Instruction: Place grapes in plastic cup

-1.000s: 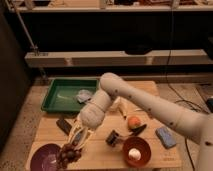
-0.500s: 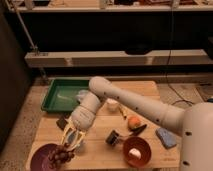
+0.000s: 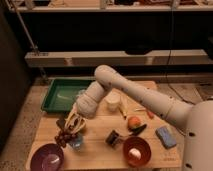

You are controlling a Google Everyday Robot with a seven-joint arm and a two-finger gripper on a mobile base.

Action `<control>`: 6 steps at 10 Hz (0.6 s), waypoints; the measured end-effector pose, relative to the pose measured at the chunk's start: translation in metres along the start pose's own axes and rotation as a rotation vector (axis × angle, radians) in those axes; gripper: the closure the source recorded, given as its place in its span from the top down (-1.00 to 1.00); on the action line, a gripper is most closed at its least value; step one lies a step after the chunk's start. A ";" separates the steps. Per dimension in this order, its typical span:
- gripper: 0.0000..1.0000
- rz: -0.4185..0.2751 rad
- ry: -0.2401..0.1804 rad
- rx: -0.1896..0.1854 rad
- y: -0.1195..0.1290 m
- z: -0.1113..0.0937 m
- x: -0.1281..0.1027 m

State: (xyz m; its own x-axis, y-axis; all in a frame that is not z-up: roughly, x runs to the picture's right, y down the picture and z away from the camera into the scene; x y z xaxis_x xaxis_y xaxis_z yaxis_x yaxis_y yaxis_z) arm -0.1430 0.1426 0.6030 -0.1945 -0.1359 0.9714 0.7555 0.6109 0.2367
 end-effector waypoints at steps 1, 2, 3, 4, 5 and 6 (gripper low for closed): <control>-1.00 0.011 0.046 -0.002 0.000 -0.002 0.013; -1.00 0.024 0.072 -0.012 0.005 0.001 0.023; -1.00 0.036 0.089 -0.021 0.010 0.006 0.031; -1.00 0.048 0.104 -0.027 0.015 0.010 0.038; -1.00 0.056 0.112 -0.029 0.018 0.010 0.041; -1.00 0.060 0.117 -0.028 0.018 0.009 0.040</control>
State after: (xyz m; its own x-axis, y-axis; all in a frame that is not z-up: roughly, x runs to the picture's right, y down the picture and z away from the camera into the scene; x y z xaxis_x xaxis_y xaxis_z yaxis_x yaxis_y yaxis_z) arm -0.1427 0.1556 0.6466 -0.0750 -0.1910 0.9787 0.7813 0.5986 0.1767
